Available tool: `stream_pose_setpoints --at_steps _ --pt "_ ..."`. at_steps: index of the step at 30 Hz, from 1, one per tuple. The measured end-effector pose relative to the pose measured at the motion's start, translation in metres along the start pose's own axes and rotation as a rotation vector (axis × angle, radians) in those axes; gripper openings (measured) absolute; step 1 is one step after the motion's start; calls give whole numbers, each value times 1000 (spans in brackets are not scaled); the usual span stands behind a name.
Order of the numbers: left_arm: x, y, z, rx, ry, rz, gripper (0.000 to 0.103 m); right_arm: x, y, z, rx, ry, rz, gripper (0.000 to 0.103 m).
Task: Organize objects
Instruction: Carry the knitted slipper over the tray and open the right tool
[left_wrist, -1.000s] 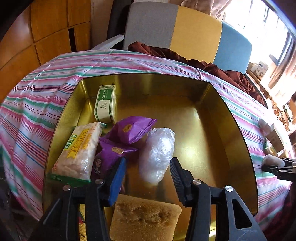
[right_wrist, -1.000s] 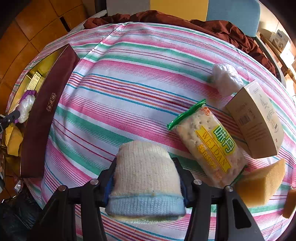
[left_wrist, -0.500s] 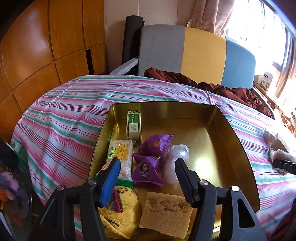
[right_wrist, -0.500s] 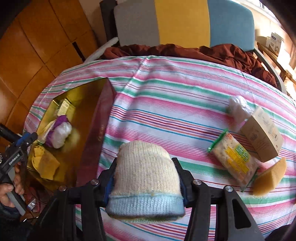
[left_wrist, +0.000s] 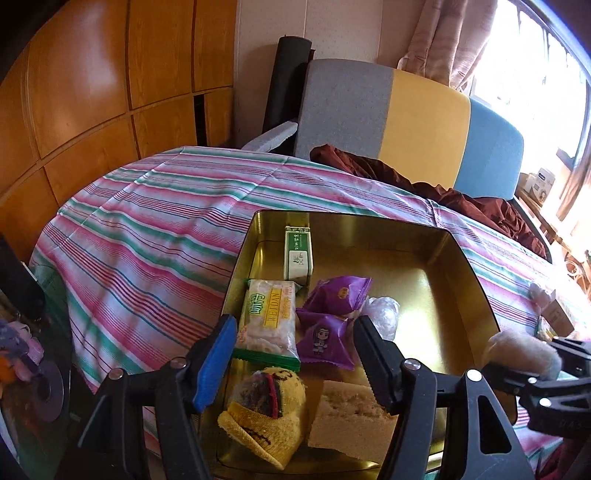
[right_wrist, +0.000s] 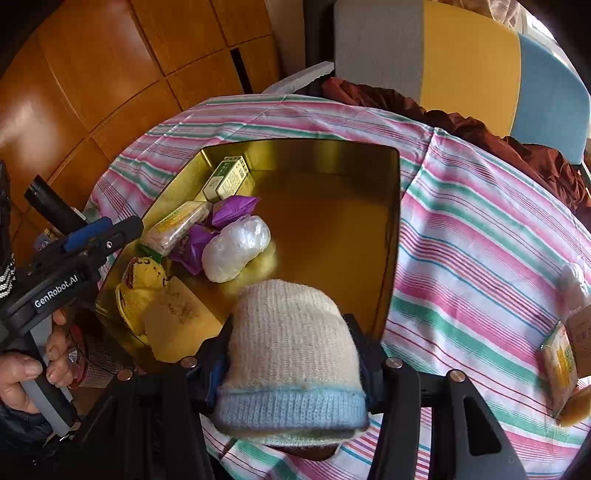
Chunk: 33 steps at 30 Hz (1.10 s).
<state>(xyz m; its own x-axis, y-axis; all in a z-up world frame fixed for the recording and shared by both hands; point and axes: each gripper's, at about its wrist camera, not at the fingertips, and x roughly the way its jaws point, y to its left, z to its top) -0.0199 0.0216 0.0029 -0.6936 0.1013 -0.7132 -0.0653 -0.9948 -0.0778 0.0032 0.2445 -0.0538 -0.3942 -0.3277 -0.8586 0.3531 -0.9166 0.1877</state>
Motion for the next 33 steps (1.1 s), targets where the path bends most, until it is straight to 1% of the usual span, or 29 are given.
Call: stream_pose_setpoints --at_steps 5,7,8,11,14,18,22,25,30,33 --pt "0 14 -1 -31 1 23 67 23 15 -4 -32 58 20 56" --pt "0 18 -3 -37 2 28 67 32 19 -8 -37 90 45 56" --pt "0 19 -3 -39 2 29 67 33 22 -10 -47 89 52 57" --pt "-1 20 -4 -40 -2 32 72 34 26 -12 -38 94 116 58" --pt "-1 18 -4 -33 -4 32 72 32 29 -13 -40 80 130 58" --pt "-5 15 -4 -18 -16 35 73 19 28 -12 -50 36 119 58" --pt "-7 12 -2 -9 -25 30 74 2 20 -10 -38 -9 105 65" --pt "-10 10 -2 -1 -31 28 75 -11 9 -10 -15 -41 91 65" --pt "-14 3 -1 21 -37 27 75 -29 -21 -12 49 -78 40 66" --pt "-15 -3 0 37 -36 22 75 -41 -50 -14 96 -93 -21 68"
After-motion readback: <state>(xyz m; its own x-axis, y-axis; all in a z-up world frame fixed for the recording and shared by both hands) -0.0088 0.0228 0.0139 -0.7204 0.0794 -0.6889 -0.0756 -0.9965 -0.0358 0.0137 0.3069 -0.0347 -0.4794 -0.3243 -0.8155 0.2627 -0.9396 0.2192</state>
